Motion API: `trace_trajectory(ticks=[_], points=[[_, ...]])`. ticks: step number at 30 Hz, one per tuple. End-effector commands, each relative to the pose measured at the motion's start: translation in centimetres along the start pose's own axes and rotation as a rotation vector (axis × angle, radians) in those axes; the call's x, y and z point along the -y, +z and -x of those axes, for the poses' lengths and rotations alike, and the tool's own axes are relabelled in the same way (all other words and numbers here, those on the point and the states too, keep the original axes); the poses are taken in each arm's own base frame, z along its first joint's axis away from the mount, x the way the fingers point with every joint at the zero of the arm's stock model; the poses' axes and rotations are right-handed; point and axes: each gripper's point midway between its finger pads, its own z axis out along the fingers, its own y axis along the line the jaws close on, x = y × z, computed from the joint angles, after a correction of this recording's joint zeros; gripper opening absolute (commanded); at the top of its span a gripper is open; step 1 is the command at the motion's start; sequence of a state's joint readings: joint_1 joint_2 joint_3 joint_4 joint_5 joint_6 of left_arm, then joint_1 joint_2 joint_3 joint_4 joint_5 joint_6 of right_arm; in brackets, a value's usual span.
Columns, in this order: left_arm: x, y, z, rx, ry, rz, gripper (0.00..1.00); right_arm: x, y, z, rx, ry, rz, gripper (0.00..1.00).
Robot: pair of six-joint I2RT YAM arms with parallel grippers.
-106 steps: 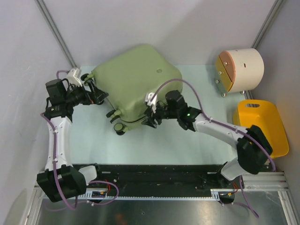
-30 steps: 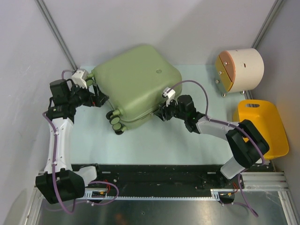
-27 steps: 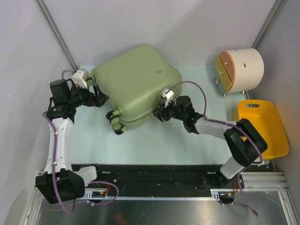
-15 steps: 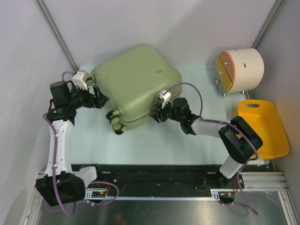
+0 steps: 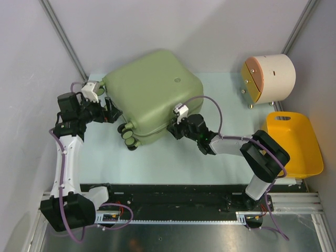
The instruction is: Open, take out, and arrange the luggage
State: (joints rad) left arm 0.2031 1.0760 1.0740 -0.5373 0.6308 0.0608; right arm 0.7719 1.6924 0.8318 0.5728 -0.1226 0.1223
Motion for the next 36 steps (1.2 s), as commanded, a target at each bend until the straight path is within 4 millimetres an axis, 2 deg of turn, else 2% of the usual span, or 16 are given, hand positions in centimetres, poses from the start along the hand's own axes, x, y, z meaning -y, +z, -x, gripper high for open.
trace_trajectory(ticks=[1,6,10,11,12,16,17,21,22,23,24,26,27,29,32,36], points=[[0.4,-0.6,0.5,0.033,0.084,0.0,1.0,-0.4,0.4,1.1,0.032,-0.007,-0.012,0.01],[0.3,-0.8,0.2,0.032,0.096,0.007,1.0,-0.1,-0.4,1.4,0.02,-0.013,-0.04,0.0],[0.5,-1.1,-0.3,0.035,0.13,0.003,1.0,-0.1,0.1,1.7,0.049,-0.026,-0.063,0.01],[0.6,-1.2,-0.6,0.033,0.139,0.003,1.0,-0.1,0.3,1.7,0.054,-0.026,-0.061,0.2],[0.8,-1.4,-0.6,0.036,0.167,-0.004,1.0,-0.1,0.6,1.6,0.06,-0.026,-0.058,0.25],[1.3,-2.1,-1.7,-0.001,0.235,-0.019,1.0,-0.2,1.2,1.2,0.07,-0.029,-0.054,0.29],[1.5,-2.4,-2.5,-0.032,0.24,-0.026,1.0,-0.1,1.3,1.1,0.071,-0.031,-0.054,0.29],[2.9,-2.7,-4.2,-0.109,0.376,-0.106,1.0,-0.1,1.6,1.2,0.08,-0.042,-0.054,0.14],[3.3,-2.9,-4.9,-0.138,0.392,-0.122,1.0,-0.1,1.5,1.5,0.084,-0.047,-0.053,0.05],[3.4,-2.7,-5.3,-0.157,0.41,-0.132,1.0,-0.1,1.4,1.6,0.085,-0.047,-0.055,0.0],[4.3,-2.5,-5.8,-0.177,0.465,-0.167,1.0,-0.1,1.3,1.6,0.083,-0.051,-0.057,0.0],[4.4,-2.4,-7.3,-0.244,0.509,-0.173,1.0,0.0,1.1,1.9,0.081,-0.053,-0.06,0.0],[5.5,-2.0,-7.8,-0.26,0.555,-0.213,1.0,0.3,1.0,1.9,0.079,-0.054,-0.07,0.0],[6.2,-1.7,-8.3,-0.277,0.573,-0.238,1.0,0.6,0.8,2.1,0.077,-0.058,-0.08,0.0],[6.4,-0.8,-8.6,-0.308,0.567,-0.255,1.0,0.9,0.4,2.4,0.076,-0.067,-0.091,0.0],[5.2,0.7,-8.2,-0.346,0.56,-0.211,1.0,1.8,0.0,2.5,0.065,-0.077,-0.111,0.0]])
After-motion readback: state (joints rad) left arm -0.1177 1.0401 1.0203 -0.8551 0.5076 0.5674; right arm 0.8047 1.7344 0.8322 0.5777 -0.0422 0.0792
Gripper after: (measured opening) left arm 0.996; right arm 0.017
